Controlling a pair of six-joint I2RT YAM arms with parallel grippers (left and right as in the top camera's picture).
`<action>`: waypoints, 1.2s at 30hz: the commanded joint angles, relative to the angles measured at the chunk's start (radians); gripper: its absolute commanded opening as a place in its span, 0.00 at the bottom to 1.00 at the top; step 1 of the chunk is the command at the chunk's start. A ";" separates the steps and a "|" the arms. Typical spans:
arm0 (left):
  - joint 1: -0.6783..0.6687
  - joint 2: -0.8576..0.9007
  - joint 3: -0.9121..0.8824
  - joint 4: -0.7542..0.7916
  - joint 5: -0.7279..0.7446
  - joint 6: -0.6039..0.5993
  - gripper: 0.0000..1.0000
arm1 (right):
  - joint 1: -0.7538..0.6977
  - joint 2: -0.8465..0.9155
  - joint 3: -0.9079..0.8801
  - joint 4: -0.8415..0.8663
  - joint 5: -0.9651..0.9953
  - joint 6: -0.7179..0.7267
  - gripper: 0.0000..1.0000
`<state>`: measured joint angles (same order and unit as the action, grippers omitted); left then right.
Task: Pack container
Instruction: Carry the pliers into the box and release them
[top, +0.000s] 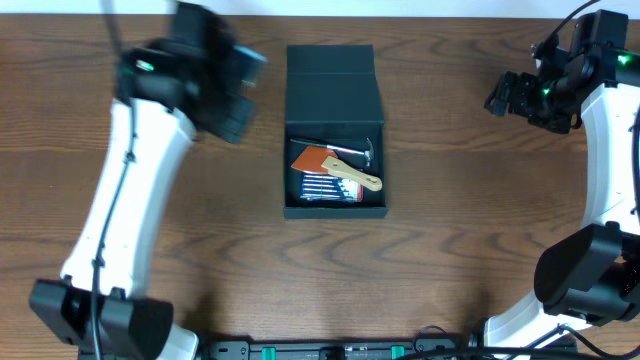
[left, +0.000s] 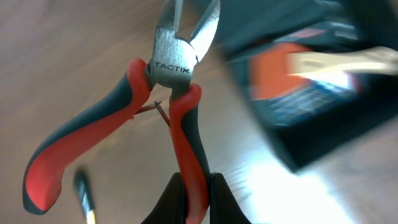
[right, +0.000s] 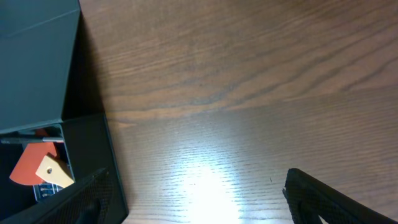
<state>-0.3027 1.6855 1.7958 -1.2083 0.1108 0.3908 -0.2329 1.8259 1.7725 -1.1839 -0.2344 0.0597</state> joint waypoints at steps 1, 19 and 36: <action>-0.126 0.039 -0.011 -0.002 0.013 0.149 0.06 | -0.002 0.006 -0.002 0.007 -0.002 -0.013 0.91; -0.329 0.399 -0.052 0.243 0.009 0.354 0.06 | -0.001 0.006 -0.002 0.010 -0.002 -0.013 0.91; -0.271 0.207 -0.032 0.091 -0.341 0.143 0.99 | -0.002 0.006 -0.002 0.013 -0.002 -0.013 0.91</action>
<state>-0.6147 2.0190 1.7412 -1.0615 -0.0910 0.6197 -0.2329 1.8259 1.7725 -1.1725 -0.2344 0.0593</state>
